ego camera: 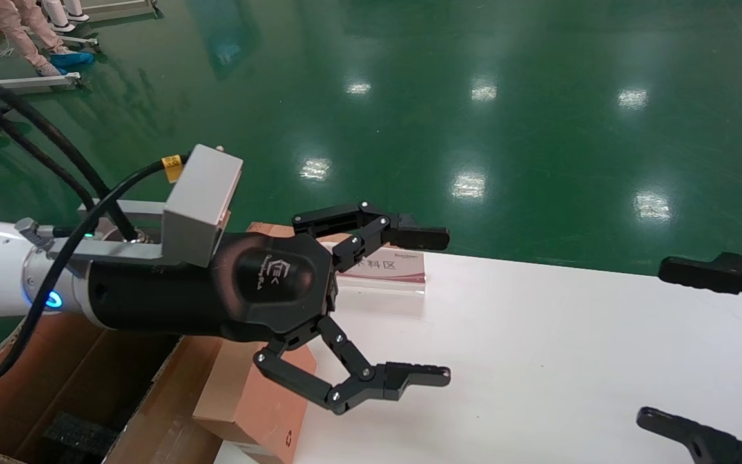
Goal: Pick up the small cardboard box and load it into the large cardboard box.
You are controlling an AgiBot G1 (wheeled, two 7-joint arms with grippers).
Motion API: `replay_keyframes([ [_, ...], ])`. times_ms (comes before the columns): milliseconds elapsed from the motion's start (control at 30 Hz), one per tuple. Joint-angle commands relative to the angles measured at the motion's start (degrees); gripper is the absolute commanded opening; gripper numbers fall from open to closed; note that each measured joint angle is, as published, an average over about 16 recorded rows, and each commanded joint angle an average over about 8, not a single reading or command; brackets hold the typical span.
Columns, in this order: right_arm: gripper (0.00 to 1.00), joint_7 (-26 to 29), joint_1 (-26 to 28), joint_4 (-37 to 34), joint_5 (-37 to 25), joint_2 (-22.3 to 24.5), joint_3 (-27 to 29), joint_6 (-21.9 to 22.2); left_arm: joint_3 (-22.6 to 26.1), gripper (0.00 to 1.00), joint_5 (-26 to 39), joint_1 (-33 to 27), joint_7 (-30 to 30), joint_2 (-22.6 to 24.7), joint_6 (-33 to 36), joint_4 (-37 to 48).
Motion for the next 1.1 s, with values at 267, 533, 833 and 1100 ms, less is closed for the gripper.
replay_keyframes([
  [267,1.0,0.0,0.0,0.0,0.0,0.0,0.0,0.0,0.0,1.0,0.0,0.0,0.0,0.0,0.0,0.0],
  [533,1.0,-0.01,0.0,-0.01,0.0,0.0,-0.01,0.0,0.31,1.0,0.96,-0.16,-0.4,-0.38,-0.28,-0.08],
  [833,1.0,-0.04,0.03,-0.05,0.02,0.0,-0.05,-0.01,3.78,1.0,11.1,-4.83,-5.77,-3.02,-2.13,-2.64],
  [1100,1.0,-0.05,0.04,-0.06,0.04,0.01,-0.08,0.0,12.76,1.0,30.96,-18.62,-15.84,-1.72,2.19,-4.0],
])
